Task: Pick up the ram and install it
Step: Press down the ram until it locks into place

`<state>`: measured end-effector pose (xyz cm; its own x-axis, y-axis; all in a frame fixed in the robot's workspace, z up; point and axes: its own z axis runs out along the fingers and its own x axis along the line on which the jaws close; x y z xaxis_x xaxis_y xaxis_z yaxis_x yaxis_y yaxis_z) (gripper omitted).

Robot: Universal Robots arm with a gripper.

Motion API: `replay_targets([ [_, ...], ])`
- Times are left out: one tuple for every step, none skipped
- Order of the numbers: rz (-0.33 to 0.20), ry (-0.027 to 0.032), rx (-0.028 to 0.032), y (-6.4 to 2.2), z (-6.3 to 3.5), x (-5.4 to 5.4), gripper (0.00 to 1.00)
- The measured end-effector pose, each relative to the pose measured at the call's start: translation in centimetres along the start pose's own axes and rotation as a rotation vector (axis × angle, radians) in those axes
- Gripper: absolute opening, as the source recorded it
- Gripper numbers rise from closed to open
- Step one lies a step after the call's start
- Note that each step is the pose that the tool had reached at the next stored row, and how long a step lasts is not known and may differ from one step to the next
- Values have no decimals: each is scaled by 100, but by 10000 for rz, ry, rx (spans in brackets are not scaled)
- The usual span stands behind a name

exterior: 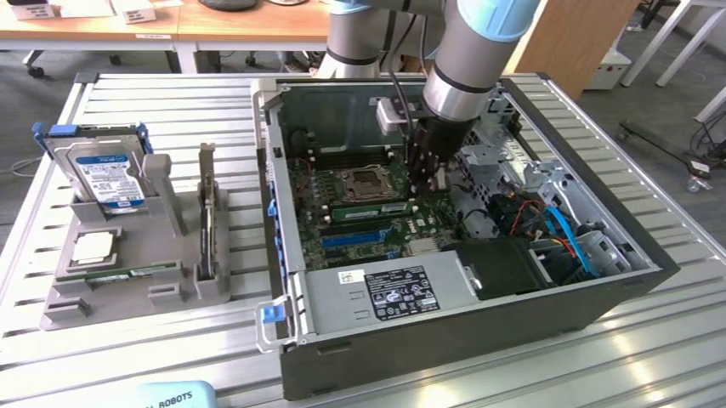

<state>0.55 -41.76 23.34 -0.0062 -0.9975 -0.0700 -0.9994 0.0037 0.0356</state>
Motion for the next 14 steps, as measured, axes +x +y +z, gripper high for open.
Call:
replay_targets([
  [0, 1, 0, 0, 0, 0, 10],
  [0, 2, -1, 0, 0, 0, 10],
  [0, 1, 0, 0, 0, 0, 10],
  [1, 1, 0, -3, 1, 0, 10],
  [1, 1, -1, -14, 1, 0, 10],
  [2, 0, -3, -32, 0, 0, 10],
  [1, -2, -5, -49, 0, -1, 10],
  [0, -2, -6, -56, 0, -1, 10],
  [2, -1, -7, -56, 0, -1, 10],
  [2, -1, -7, -56, -1, 3, 10],
  [0, -1, -7, -57, -1, 11, 10],
  [0, -1, -7, -57, -2, 19, 10],
  [0, -1, -7, -57, -2, 27, 10],
  [2, -1, -7, -56, -2, 31, 10],
])
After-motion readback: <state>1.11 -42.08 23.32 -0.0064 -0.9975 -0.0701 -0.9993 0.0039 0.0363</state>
